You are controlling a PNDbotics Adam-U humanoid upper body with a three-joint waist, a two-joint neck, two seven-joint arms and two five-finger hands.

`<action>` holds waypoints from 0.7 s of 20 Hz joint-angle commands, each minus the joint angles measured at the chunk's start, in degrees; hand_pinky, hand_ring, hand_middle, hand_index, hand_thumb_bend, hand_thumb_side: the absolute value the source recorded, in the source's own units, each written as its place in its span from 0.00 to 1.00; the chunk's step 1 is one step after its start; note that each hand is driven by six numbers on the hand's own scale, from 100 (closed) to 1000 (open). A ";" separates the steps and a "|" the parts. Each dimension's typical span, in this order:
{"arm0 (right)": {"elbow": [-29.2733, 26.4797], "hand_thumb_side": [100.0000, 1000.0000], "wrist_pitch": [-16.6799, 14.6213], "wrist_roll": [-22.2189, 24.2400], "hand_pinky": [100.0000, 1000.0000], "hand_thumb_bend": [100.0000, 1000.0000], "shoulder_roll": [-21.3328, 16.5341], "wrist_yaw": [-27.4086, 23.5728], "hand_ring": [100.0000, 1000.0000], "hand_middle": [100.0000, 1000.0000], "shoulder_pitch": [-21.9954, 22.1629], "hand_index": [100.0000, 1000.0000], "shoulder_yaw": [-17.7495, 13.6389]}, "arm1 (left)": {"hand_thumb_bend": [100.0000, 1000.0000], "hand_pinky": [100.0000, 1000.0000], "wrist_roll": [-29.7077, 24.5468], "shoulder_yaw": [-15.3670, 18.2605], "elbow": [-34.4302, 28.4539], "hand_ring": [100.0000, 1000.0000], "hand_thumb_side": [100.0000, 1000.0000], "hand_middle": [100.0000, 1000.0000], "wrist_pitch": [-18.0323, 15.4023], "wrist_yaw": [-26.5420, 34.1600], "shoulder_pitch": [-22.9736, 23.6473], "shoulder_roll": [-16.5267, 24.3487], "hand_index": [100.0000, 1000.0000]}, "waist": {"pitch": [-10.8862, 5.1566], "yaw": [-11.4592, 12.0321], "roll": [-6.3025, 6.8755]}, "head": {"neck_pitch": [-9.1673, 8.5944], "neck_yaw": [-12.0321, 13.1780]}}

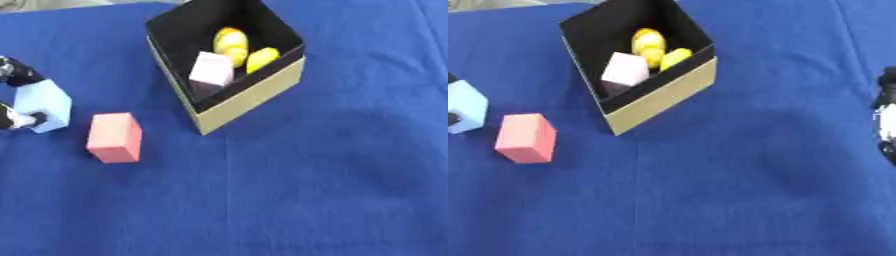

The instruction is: Pick up objects on the table and place them in the box.

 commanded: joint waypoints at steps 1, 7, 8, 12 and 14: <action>-0.85 0.35 -0.18 -0.23 0.70 0.00 -1.06 -0.05 0.71 0.60 0.01 0.71 -0.81 | 0.03 0.79 -0.39 1.37 -2.94 0.69 0.18 0.59 0.05 1.81 -2.21 2.23 0.72 | -1.81 0.09 0.03 | 0.38 -0.83; -0.85 0.35 -0.26 0.18 0.70 0.00 -1.46 -0.28 0.71 0.60 -0.11 0.70 -0.81 | 0.03 0.79 -3.50 -0.73 -6.38 0.69 0.17 0.59 0.52 5.83 -8.05 1.10 0.73 | -2.75 -0.11 0.46 | 0.94 -1.96; -0.85 0.35 -0.26 0.25 0.70 0.00 -1.49 -0.35 0.71 0.60 -0.20 0.70 -0.79 | 0.03 0.79 -4.19 -1.33 -6.79 0.68 0.17 0.59 0.54 6.31 -9.24 0.68 0.73 | -2.88 -0.22 0.55 | 0.96 -2.03; -0.85 0.34 -0.29 0.75 0.70 0.00 -1.56 -0.87 0.71 0.60 -0.93 0.70 -0.54 | 0.04 0.79 -6.64 -3.72 -7.45 0.68 0.18 0.59 0.73 6.68 -14.77 -2.18 0.73 | -3.23 -0.97 0.76 | 0.85 -1.86; -0.85 0.34 -0.35 1.21 0.70 0.00 -1.56 -1.31 0.71 0.60 -1.59 0.70 -0.30 | 0.04 0.79 -7.68 -5.01 -7.00 0.68 0.18 0.59 0.68 5.93 -17.72 -4.01 0.73 | -3.27 -1.51 0.79 | 0.75 -1.60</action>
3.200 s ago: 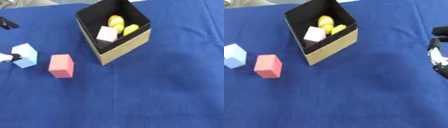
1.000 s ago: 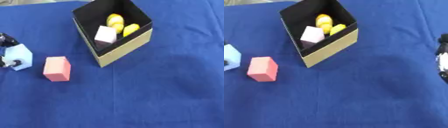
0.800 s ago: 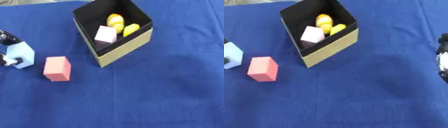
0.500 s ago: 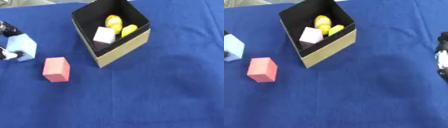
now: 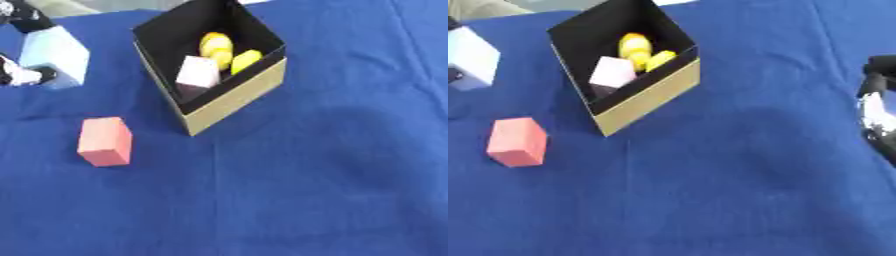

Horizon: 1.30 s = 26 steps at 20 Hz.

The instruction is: Pick up objects on the table and place them in the box.

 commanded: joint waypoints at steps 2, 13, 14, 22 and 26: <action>-0.85 0.35 -0.15 1.10 0.70 0.00 -1.50 -1.12 0.71 0.61 -1.50 0.70 0.11 | 0.06 0.79 -1.99 -1.89 0.22 0.69 0.19 0.59 -0.29 -1.55 -5.34 -2.25 0.73 | -1.36 -0.77 -0.06 | -0.16 0.79; -0.85 0.36 -0.09 2.68 0.70 0.00 -0.93 -2.41 0.71 0.61 -3.45 0.70 0.57 | 0.10 0.80 -2.71 -3.88 8.53 0.69 0.20 0.60 -2.63 -10.36 -15.26 -10.70 0.74 | -0.60 -3.12 1.09 | -1.26 3.32; -0.85 0.36 -0.12 2.78 0.70 0.00 -0.89 -2.53 0.71 0.61 -3.67 0.70 0.61 | 0.10 0.80 -2.61 -3.82 9.38 0.69 0.20 0.60 -2.88 -10.89 -15.59 -11.33 0.74 | -0.54 -3.34 1.18 | -1.44 3.45; -0.85 0.36 -0.38 3.62 0.70 0.00 -0.62 -3.32 0.71 0.61 -5.14 0.70 0.89 | 0.27 0.83 -1.87 -4.60 14.33 0.76 0.27 0.73 -4.96 -16.40 -15.98 -15.02 0.82 | 0.00 -4.68 1.63 | -1.89 4.35; -0.85 0.36 -0.31 3.73 0.70 0.00 -0.48 -3.49 0.71 0.61 -5.19 0.70 0.86 | 0.43 0.87 -1.41 -4.61 15.42 0.83 0.33 0.83 -6.19 -17.86 -15.92 -15.79 0.90 | 0.05 -4.77 1.58 | -1.68 4.49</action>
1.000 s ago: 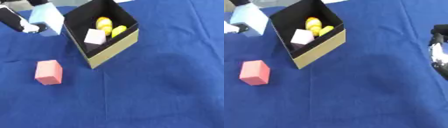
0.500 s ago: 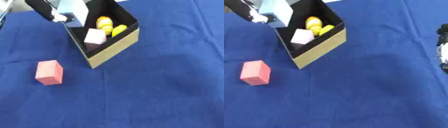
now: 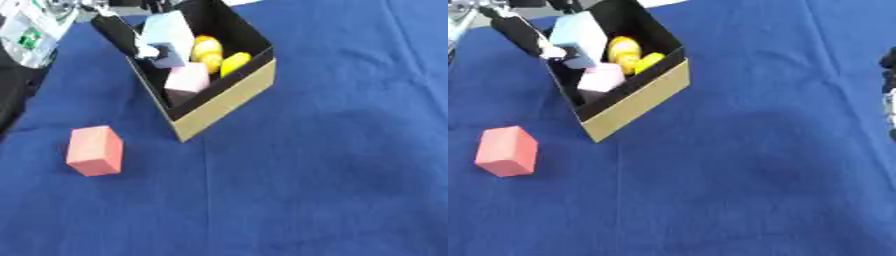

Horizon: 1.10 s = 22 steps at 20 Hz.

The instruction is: Pick up objects on the table and place them in the box.

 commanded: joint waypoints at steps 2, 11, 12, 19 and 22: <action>-0.85 0.36 -0.07 0.15 0.70 0.00 -0.55 -0.52 0.71 0.61 -0.42 0.70 -0.21 | 0.46 0.87 0.79 0.61 0.43 0.84 0.34 0.84 -1.07 -0.89 -0.99 0.86 0.92 | -1.22 0.09 -0.54 | -0.34 0.02; -0.85 0.36 -0.02 0.12 0.71 0.00 -0.59 -1.00 0.71 0.61 -0.25 0.70 -0.29 | 0.42 0.85 2.52 1.31 -1.74 0.81 0.33 0.79 -0.91 3.02 0.39 3.19 0.90 | -2.41 1.25 -1.36 | 0.63 -0.25; -0.85 0.35 0.00 0.10 0.71 0.00 -0.60 -1.02 0.71 0.61 -0.14 0.70 -0.35 | 0.41 0.84 2.57 1.18 -2.64 0.80 0.33 0.77 -1.00 3.85 0.94 3.90 0.89 | -2.58 1.51 -1.46 | 0.81 -0.31; -0.85 0.35 0.24 -0.80 0.71 0.00 -0.84 -0.73 0.71 0.61 1.12 0.70 -1.15 | 0.42 0.82 4.64 -1.33 -11.51 0.76 0.34 0.73 -3.30 9.61 8.77 12.16 0.86 | -3.55 4.59 -2.19 | 2.19 -2.92; -0.85 0.35 0.35 -1.10 0.71 0.00 -0.86 -0.59 0.71 0.61 1.44 0.70 -1.35 | 0.44 0.82 6.96 -2.87 -15.47 0.76 0.37 0.73 -3.21 12.05 12.72 16.12 0.86 | -3.89 5.63 -2.67 | 2.62 -4.41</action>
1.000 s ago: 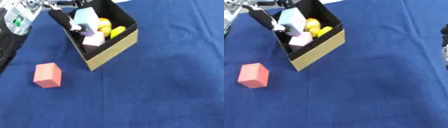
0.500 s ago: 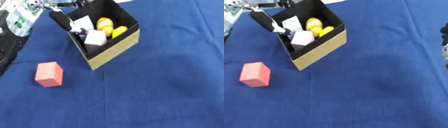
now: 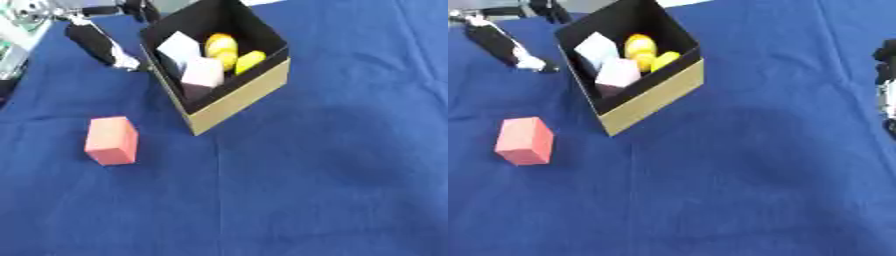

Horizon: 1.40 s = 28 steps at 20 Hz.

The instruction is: Pick up objects on the table and place them in the box.

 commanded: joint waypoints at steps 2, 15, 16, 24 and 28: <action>-0.85 0.35 0.11 -0.50 0.71 0.00 -1.12 0.10 0.71 0.61 0.01 0.70 -0.81 | 0.44 0.82 3.51 -0.54 -12.22 0.77 0.37 0.73 3.78 5.82 7.04 9.80 0.86 | -1.85 0.58 -0.65 | 0.72 -1.66; -0.85 0.36 0.65 -1.12 0.71 0.00 -0.15 0.21 0.71 0.61 -0.28 0.70 -1.06 | 0.51 0.84 9.53 -0.21 -31.66 0.80 0.38 0.77 15.44 9.01 25.53 19.48 0.88 | -1.57 1.06 -1.51 | 0.08 -1.84; -0.85 0.36 0.67 -1.14 0.71 0.00 -0.07 0.21 0.71 0.61 -0.30 0.70 -1.05 | 0.51 0.84 9.98 -0.24 -31.66 0.80 0.38 0.78 16.34 8.40 26.03 19.40 0.88 | -1.50 1.05 -1.54 | 0.04 -1.77; -0.85 0.36 0.86 -1.23 0.71 0.00 0.51 0.25 0.71 0.61 -0.23 0.70 -0.94 | 0.53 0.86 13.35 -0.32 -31.67 0.81 0.34 0.79 21.42 4.37 26.66 18.22 0.89 | -1.07 0.92 -1.72 | -0.08 -1.60; -0.85 0.37 0.92 -1.28 0.71 0.00 0.71 0.30 0.71 0.61 -0.23 0.70 -0.93 | 0.51 0.85 13.24 -0.07 -31.67 0.81 0.33 0.79 22.48 3.60 26.03 17.58 0.89 | -0.95 0.72 -1.68 | -0.33 -1.52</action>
